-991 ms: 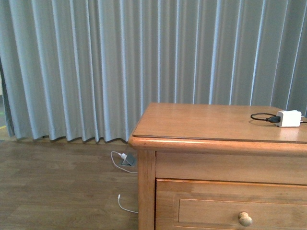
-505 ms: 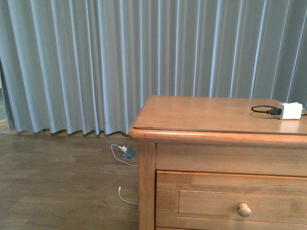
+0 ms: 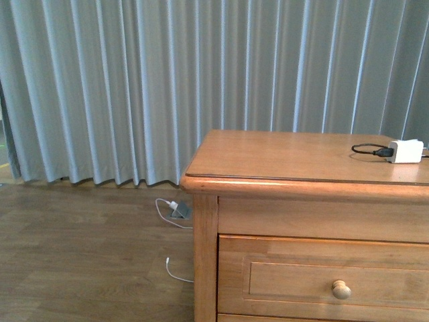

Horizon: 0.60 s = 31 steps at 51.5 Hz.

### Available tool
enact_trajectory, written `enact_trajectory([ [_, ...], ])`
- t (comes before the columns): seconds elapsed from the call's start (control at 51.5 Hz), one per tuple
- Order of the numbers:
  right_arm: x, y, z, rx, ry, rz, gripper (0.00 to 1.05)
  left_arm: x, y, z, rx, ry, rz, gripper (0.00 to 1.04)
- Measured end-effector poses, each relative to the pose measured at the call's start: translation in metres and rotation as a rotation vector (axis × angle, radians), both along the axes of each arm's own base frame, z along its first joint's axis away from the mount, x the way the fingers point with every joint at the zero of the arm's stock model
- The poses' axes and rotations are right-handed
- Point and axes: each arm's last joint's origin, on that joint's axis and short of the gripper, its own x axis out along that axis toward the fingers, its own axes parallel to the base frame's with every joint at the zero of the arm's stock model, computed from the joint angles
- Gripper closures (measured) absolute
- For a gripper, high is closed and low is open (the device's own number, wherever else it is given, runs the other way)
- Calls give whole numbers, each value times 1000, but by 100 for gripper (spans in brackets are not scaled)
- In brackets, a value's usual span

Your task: Place pink marker in drawer with both arms

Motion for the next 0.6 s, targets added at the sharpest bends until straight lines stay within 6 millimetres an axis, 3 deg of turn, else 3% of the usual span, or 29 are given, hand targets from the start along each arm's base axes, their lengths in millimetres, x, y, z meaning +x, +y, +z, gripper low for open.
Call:
enact_trajectory([
  [0.194,0,0,0,0,0,0,103,0,0,0,0,0,0,6],
  [0.602,0,0,0,-1,0,0,26,0,0,0,0,0,0,6],
])
